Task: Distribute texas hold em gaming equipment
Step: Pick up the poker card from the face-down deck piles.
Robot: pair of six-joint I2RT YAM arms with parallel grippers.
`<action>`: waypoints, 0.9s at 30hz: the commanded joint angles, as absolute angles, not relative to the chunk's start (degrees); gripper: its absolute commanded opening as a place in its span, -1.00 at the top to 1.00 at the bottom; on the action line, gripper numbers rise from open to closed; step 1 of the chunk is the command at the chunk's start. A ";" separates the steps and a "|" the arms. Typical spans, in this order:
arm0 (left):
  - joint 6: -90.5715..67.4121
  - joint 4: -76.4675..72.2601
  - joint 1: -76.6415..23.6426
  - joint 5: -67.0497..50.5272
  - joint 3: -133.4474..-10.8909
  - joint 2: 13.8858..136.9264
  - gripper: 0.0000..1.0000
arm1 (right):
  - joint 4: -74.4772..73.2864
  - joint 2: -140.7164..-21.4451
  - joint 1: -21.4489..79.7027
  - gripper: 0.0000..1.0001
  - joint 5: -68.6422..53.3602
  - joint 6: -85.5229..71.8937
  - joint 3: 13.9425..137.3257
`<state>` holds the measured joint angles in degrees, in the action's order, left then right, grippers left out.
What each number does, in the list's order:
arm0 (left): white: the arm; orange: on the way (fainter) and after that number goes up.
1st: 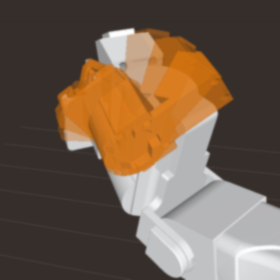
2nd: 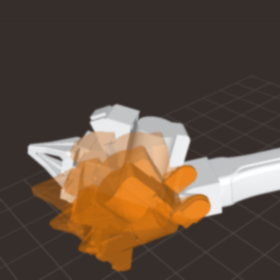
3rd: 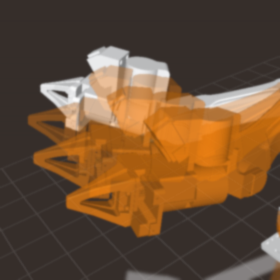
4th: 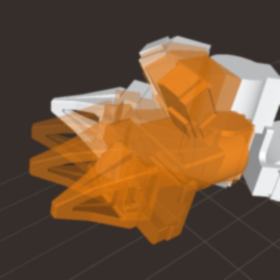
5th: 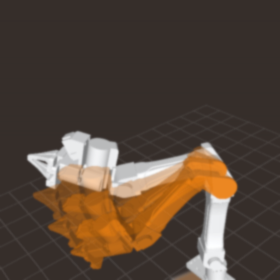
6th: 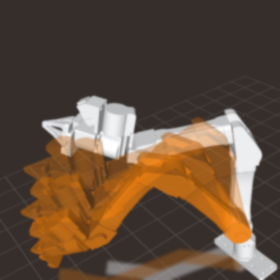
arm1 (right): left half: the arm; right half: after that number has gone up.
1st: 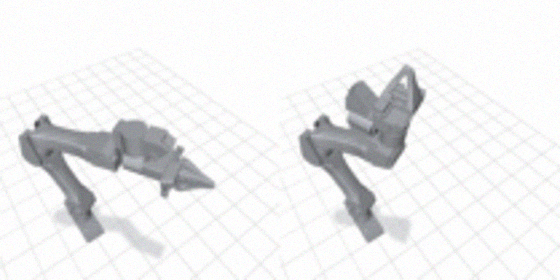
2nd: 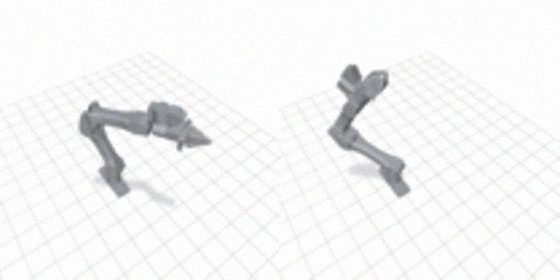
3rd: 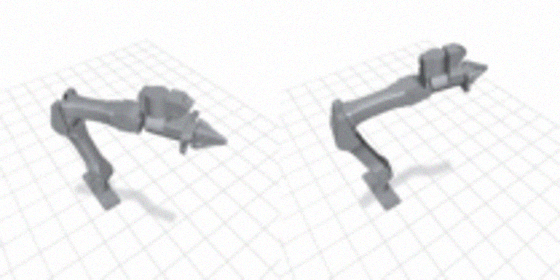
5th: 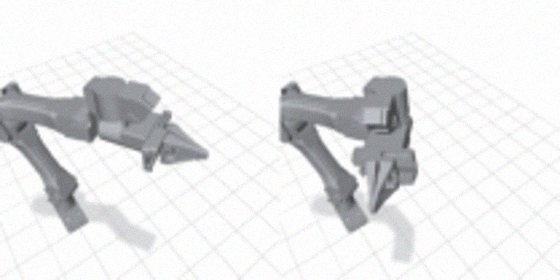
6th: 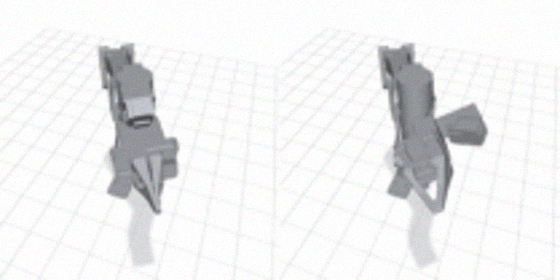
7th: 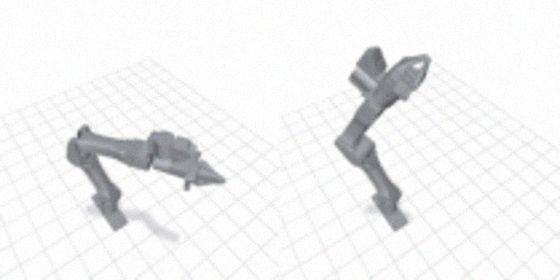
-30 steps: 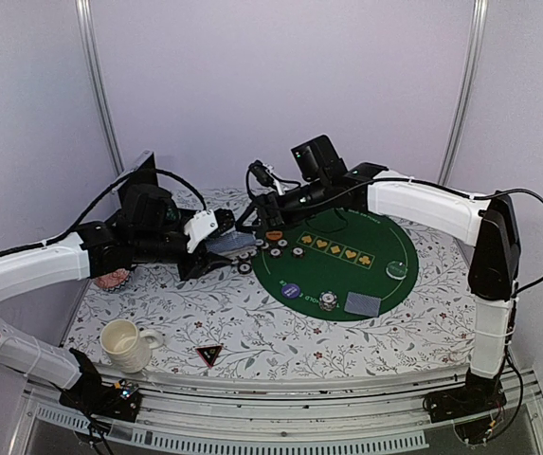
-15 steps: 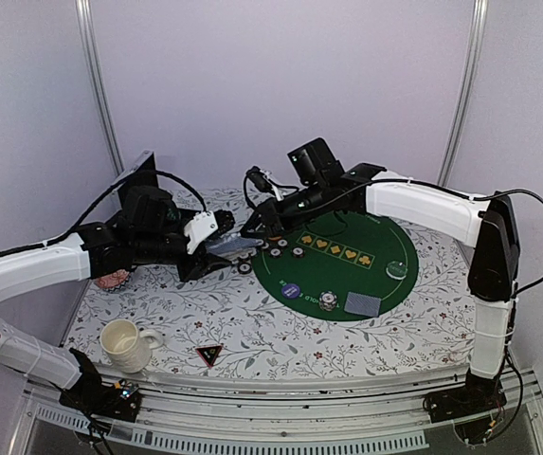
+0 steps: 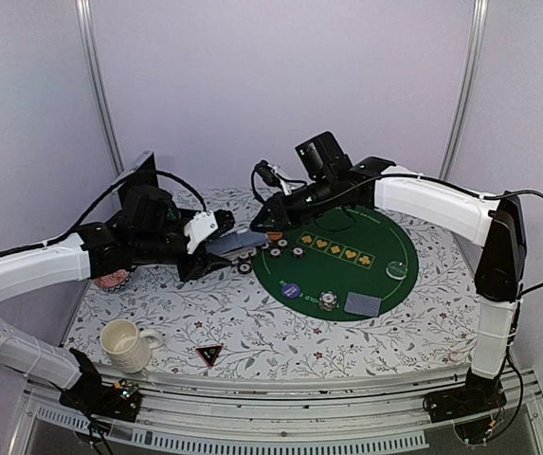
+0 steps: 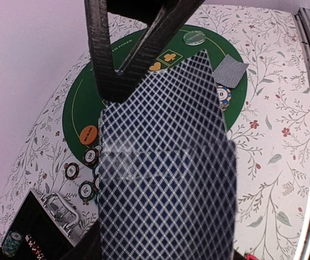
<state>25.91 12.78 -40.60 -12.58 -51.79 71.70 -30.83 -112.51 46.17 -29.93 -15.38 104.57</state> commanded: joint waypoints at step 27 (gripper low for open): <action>26.90 11.44 -40.40 -13.43 -51.86 71.46 0.13 | -34.07 -106.23 43.57 0.97 -31.56 -14.61 103.20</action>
